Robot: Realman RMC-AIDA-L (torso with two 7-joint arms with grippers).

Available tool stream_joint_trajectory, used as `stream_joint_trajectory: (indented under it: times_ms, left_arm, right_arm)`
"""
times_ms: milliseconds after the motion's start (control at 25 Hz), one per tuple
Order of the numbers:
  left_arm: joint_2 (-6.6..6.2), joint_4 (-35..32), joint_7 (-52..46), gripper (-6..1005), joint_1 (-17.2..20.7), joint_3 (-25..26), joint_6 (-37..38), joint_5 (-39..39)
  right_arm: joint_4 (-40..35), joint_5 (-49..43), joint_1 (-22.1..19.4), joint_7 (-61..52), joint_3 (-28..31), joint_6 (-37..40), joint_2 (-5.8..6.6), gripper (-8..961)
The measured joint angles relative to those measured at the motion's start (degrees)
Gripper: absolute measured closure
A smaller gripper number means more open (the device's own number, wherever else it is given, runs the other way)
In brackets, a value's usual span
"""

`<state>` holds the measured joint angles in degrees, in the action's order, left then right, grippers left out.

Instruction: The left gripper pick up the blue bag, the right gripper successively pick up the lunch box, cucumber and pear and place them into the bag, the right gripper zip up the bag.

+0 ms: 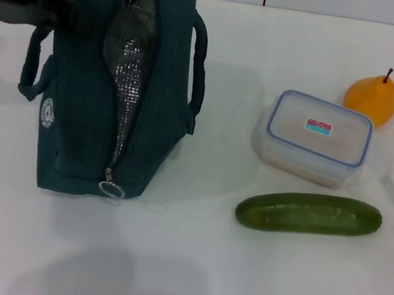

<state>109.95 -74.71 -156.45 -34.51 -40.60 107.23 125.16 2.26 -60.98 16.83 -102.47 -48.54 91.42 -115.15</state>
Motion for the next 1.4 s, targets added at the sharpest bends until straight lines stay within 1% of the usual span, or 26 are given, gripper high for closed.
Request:
stream_joint_trajectory:
  times_ms: [280, 400, 720, 920, 1400]
  left_arm:
    - [0.00, -0.07, 0.01, 955, -0.49, -0.20, 0.00, -0.05]
    - [0.00, -0.02, 0.01, 955, -0.59, -0.38, -0.01, -0.03]
    - [0.00, -0.09, 0.01, 955, -0.87, -0.84, 0.00, 0.00]
    - [0.00, -0.02, 0.01, 955, -0.99, -0.82, 0.00, 0.00]
    - [0.00, 0.00, 0.01, 955, -1.05, -0.79, 0.00, 0.00]
  right_arm:
    - [0.13, -2.20, 4.30, -0.17, -1.58, -7.32, -0.25, 95]
    - [0.12, -2.52, 5.52, -0.28, -1.85, -9.60, -0.35, 95]
    - [0.12, -2.54, 8.45, -0.55, -2.00, -12.51, -0.61, 95]
    - [-0.02, -2.59, 10.26, -1.40, -3.62, -15.03, -0.76, 96]
    - [-1.73, -2.58, 10.96, -1.71, -5.54, -14.03, -0.78, 95]
